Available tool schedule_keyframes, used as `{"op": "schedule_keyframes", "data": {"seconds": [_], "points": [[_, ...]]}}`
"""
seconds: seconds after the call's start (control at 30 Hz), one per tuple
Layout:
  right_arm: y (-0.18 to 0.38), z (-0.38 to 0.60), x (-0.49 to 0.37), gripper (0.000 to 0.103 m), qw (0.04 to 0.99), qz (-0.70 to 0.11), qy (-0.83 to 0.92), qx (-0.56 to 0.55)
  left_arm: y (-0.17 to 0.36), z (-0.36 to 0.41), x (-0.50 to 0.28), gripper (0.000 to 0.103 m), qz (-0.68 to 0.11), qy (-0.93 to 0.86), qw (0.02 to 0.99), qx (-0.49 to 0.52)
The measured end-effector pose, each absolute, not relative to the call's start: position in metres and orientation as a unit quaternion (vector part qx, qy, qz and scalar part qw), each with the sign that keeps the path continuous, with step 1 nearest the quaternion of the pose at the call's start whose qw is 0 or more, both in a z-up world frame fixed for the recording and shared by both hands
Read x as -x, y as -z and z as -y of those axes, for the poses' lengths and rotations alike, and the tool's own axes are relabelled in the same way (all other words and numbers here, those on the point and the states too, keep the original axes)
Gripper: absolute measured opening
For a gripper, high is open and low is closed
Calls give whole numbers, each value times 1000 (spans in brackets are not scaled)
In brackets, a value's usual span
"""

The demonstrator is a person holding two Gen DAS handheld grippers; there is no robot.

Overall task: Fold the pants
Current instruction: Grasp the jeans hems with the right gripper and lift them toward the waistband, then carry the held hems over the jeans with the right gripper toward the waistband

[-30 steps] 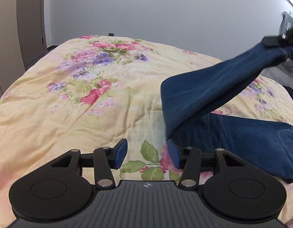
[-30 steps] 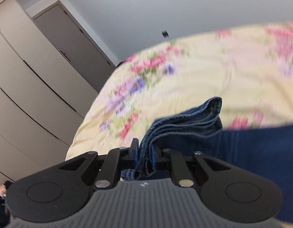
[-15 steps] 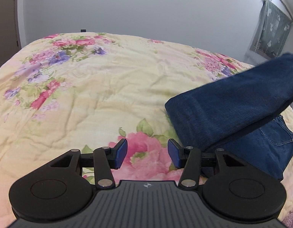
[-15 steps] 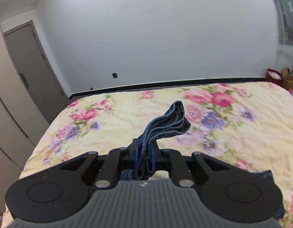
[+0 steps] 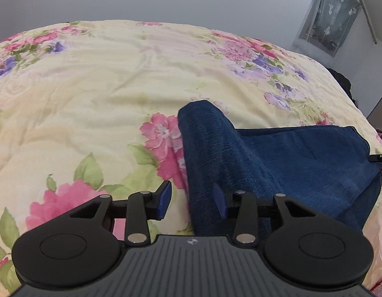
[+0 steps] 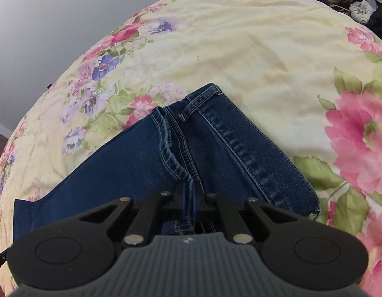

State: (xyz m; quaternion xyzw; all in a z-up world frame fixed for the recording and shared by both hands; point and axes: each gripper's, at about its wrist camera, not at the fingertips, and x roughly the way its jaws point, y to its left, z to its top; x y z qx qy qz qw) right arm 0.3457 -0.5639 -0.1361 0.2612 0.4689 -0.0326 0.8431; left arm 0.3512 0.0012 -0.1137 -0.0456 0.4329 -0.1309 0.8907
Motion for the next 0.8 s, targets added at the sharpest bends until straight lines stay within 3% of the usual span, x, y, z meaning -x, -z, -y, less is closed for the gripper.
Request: {"op": "schedule_keyframes", "data": {"seconds": [0.2,0.53,0.63,0.8], "points": [[115,557,-346,0,852,-457,11,-253,115,7,-360,45,-427,107,897,45],[-10,520,-370,0,907,-366,-47,-200,104,-1,-359,45,-427,71,898,73],[15,525,-370,0,886,-417,-45,-195,106,2,-359,45,-432,71,896,72],[106,545,-353,0,844,-488,7,-223,107,9,-357,45,-437,75,894,61]]}}
